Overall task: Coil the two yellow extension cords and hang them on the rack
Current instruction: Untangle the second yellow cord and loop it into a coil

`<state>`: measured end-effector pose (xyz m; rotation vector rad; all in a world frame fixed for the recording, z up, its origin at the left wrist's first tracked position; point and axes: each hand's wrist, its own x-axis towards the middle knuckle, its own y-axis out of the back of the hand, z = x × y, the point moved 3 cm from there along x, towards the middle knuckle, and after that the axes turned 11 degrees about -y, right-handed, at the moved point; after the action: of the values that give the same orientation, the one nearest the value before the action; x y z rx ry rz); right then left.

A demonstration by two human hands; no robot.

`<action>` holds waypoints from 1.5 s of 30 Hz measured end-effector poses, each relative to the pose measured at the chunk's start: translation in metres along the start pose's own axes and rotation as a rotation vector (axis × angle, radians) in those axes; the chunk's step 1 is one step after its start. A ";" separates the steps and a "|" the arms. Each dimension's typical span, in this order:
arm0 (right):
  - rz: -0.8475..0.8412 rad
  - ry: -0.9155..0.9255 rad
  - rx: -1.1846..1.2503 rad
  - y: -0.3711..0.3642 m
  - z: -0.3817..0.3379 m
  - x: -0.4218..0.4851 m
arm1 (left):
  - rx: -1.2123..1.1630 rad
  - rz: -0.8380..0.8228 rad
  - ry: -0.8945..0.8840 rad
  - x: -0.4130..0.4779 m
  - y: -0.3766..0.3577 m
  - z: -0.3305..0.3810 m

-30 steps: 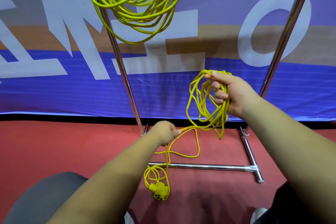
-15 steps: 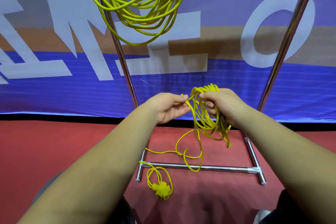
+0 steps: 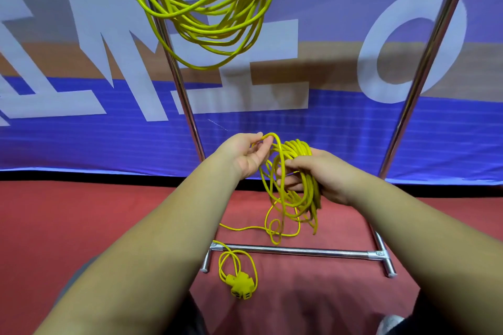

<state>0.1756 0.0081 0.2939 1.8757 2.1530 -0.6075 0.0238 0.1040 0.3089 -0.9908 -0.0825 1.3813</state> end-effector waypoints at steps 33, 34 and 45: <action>0.359 0.100 0.567 0.038 -0.028 0.003 | 1.317 -0.578 -0.580 -0.024 0.002 -0.055; 0.348 0.095 0.559 0.038 -0.028 0.002 | 1.287 -0.583 -0.574 -0.025 0.001 -0.053; 0.178 0.034 0.633 0.034 -0.036 0.003 | 1.548 -0.737 -0.584 -0.040 0.006 -0.094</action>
<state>0.2125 0.0303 0.3185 2.3511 1.9163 -1.3424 0.0640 0.0192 0.2668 0.7064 0.1672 0.6257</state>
